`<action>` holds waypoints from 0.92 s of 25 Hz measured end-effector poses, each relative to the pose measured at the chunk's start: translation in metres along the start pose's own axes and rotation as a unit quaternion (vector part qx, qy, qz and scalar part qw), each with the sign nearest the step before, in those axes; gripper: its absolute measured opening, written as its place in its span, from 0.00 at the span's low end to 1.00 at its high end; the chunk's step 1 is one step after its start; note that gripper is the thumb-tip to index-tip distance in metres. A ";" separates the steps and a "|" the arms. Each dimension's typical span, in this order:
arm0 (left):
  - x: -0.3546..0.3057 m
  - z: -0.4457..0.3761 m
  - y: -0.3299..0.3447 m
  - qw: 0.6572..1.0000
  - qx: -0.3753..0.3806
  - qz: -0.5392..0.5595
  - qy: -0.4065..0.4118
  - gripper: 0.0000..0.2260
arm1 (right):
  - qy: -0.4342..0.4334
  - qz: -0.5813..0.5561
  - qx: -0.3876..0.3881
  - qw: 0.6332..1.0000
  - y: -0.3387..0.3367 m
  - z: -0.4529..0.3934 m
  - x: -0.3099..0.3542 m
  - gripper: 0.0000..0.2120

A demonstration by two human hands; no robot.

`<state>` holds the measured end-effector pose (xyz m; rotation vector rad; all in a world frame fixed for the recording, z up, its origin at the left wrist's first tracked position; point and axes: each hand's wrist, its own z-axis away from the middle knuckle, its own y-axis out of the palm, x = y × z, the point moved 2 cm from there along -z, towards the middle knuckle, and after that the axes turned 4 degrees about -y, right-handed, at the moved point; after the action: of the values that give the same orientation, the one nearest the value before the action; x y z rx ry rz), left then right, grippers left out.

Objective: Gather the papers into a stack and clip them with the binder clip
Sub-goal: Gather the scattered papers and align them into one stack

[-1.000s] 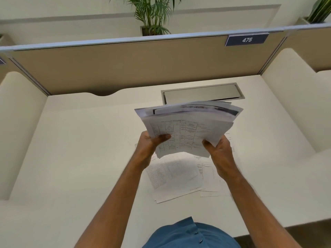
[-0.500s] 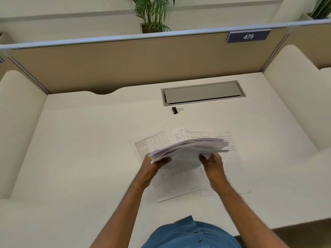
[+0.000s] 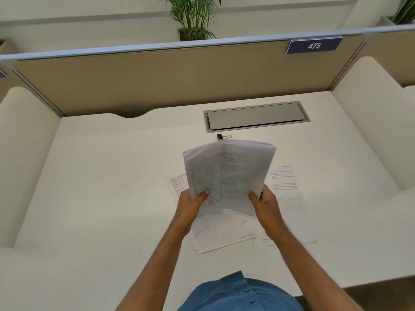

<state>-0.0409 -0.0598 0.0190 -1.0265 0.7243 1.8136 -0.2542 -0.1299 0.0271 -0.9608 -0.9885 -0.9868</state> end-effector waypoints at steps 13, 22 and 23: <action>0.066 -0.007 0.002 0.955 -0.233 -0.100 -0.152 0.12 | 0.087 0.371 0.022 0.924 0.023 -0.007 -0.086 0.21; 0.076 -0.029 -0.010 0.963 -0.220 -0.020 -0.156 0.10 | 0.126 0.107 0.024 0.986 0.022 -0.021 -0.068 0.27; 0.077 -0.030 -0.011 0.965 -0.208 -0.010 -0.160 0.11 | 0.130 0.095 0.024 0.987 0.023 -0.021 -0.065 0.27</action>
<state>-0.0399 -0.0476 -0.0634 -0.9608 0.1362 2.0991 -0.2435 -0.1300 -0.0446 -0.8454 -0.6868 -0.8982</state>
